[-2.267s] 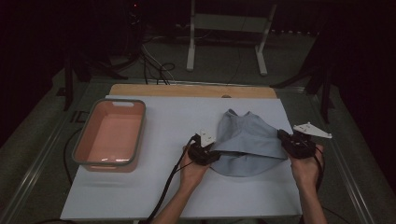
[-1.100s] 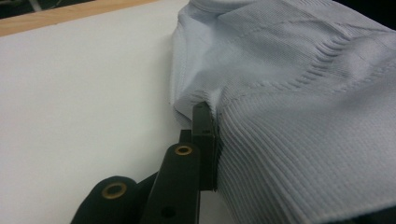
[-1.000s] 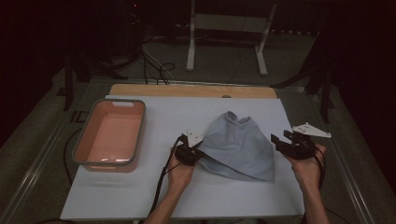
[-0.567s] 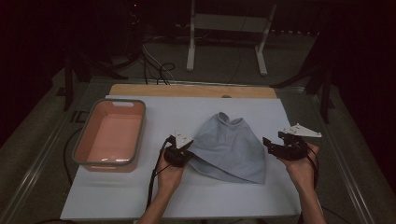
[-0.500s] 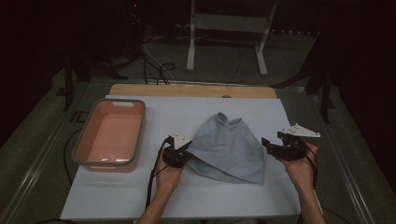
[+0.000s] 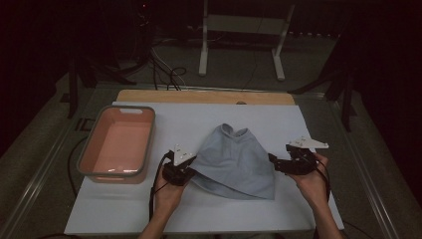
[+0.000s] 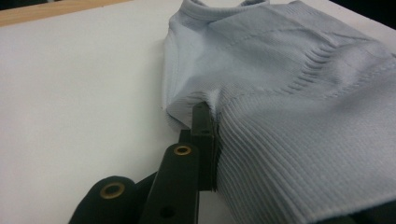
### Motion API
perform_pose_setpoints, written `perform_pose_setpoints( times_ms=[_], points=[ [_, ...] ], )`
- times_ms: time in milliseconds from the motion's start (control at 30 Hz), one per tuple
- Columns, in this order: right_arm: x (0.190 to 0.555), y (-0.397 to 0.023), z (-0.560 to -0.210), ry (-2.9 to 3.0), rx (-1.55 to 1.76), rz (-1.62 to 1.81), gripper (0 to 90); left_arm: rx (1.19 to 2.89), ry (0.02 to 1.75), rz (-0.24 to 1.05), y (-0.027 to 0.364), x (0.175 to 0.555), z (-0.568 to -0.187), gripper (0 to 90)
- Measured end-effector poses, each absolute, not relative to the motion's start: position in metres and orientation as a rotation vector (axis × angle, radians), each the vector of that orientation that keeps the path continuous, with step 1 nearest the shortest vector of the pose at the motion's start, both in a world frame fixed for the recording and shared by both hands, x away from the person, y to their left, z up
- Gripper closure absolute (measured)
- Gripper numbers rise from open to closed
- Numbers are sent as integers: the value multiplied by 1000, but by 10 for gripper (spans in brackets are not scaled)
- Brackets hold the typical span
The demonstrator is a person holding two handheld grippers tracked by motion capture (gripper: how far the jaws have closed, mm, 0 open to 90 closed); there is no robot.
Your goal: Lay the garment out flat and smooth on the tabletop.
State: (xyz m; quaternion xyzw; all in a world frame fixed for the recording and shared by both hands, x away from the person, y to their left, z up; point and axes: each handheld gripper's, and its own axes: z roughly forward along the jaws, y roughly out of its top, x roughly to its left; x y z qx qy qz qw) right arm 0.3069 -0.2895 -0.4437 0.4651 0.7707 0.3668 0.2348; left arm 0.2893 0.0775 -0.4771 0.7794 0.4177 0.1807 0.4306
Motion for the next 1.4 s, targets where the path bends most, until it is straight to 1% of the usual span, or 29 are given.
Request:
perform_pose_setpoints(
  times_ms=[233, 400, 567, 833, 900, 967, 1000, 1167, 1300, 1400],
  points=[
    [286, -284, -454, 2187, 1233, 1001, 283, 1939, 1035, 437, 82, 285, -474, 835],
    [268, -285, -469, 2226, 1229, 960, 350, 1932, 1036, 439, 84, 284, -474, 835],
    [261, -285, -479, 2270, 1242, 969, 460, 1938, 1038, 458, 86, 281, -473, 835],
    [265, -266, -491, 2397, 1181, 937, 631, 1915, 1059, 479, 97, 277, -470, 835],
    [265, -261, -493, 2423, 1166, 934, 701, 1893, 1069, 512, 100, 275, -468, 838],
    [265, -255, -494, 2450, 1140, 927, 815, 1867, 1076, 550, 103, 273, -464, 841],
    [265, -253, -495, 2459, 1125, 919, 858, 1853, 1079, 568, 105, 271, -462, 841],
    [263, -247, -492, 2460, 1070, 914, 887, 1837, 1091, 633, 112, 265, -459, 841],
    [264, -254, -484, 2372, 1098, 918, 890, 1861, 1107, 623, 114, 266, -463, 834],
    [265, -263, -476, 2298, 1121, 935, 891, 1880, 1115, 577, 113, 268, -466, 804]
  ],
)
